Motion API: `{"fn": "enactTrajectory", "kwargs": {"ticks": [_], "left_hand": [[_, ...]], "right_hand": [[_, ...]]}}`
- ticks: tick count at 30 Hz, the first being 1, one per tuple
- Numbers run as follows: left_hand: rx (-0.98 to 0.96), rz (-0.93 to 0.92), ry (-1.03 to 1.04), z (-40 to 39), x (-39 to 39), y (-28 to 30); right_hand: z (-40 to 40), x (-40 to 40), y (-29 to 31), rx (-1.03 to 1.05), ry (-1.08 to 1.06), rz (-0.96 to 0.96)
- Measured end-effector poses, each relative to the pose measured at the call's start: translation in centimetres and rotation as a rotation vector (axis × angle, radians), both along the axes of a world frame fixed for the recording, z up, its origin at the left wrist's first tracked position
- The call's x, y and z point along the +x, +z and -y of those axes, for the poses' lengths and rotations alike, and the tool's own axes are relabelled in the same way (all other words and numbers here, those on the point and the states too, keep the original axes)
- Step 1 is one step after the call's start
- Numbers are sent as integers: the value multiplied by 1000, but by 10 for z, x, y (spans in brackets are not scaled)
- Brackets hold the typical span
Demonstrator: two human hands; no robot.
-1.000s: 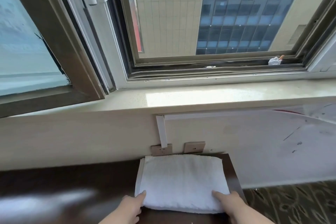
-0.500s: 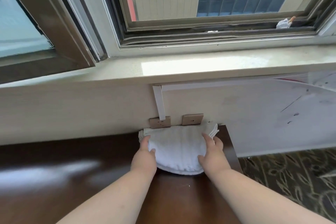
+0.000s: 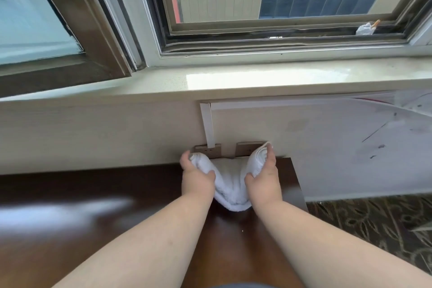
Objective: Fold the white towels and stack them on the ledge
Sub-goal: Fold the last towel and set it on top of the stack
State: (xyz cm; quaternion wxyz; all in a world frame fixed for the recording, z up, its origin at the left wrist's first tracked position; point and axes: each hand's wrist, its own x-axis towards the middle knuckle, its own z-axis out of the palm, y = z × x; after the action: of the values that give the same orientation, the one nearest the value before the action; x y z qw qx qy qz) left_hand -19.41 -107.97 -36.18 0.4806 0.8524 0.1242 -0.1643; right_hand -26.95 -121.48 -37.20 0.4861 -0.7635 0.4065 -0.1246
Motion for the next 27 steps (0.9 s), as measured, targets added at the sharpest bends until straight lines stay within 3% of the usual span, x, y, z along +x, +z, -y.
{"fn": "enactTrajectory", "kwargs": {"ticks": [2,5,9,16,21,24,27], "left_hand": [[-141,-88,236,4,4,14],[-279,-279,394,1,8,32],[-450,-280,384,-7,-1,45],[-531,-42,471,-52,-14,61],[-543,110,642,-127,-22,81],[-568,165,732,-180,-33,97],[-564,211,820,-244,-45,116]], "right_hand": [[-6,7,12,131,-201,88],[-1,12,25,568,-557,89],[-15,16,42,840,-404,0],[-84,20,64,872,-281,164],[-148,25,82,761,-123,-41],[-200,32,91,926,60,-41],[-262,30,111,1036,92,-40]]}}
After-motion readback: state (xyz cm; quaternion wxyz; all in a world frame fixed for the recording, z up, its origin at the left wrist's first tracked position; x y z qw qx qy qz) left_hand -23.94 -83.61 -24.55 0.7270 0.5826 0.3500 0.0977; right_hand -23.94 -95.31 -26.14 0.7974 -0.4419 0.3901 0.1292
